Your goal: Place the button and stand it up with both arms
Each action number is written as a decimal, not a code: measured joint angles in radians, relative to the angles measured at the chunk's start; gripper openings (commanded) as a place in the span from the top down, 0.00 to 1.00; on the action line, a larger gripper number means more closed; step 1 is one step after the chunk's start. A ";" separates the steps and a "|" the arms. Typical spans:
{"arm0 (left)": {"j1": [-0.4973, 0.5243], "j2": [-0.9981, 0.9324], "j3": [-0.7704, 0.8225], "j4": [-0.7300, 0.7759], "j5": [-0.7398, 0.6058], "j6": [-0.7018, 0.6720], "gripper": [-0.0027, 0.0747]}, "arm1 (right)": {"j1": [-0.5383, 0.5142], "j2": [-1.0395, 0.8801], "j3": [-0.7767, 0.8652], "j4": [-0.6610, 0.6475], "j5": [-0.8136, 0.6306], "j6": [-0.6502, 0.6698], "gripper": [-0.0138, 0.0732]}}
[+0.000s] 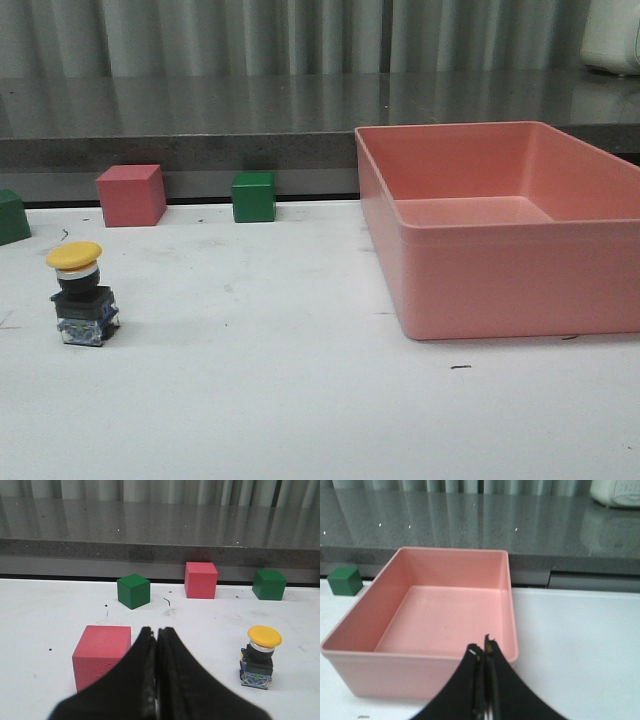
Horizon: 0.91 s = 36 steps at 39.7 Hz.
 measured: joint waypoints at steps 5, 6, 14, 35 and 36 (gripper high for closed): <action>0.000 0.000 0.000 0.000 0.000 0.000 0.99 | 0.006 -0.011 0.075 0.000 -0.013 0.000 0.92; 0.000 0.000 0.000 0.000 0.000 0.000 0.99 | 0.006 -0.018 0.092 0.000 -0.015 0.000 0.92; 0.000 0.000 0.000 0.000 0.000 0.000 0.99 | 0.006 -0.147 0.208 0.000 -0.026 0.000 0.92; 0.000 0.000 0.000 0.000 -0.002 0.000 0.99 | 0.006 -0.330 0.275 0.049 -0.022 0.000 0.92; 0.000 0.000 0.000 0.000 -0.002 0.000 0.99 | 0.006 -0.330 0.275 0.049 -0.022 0.000 0.92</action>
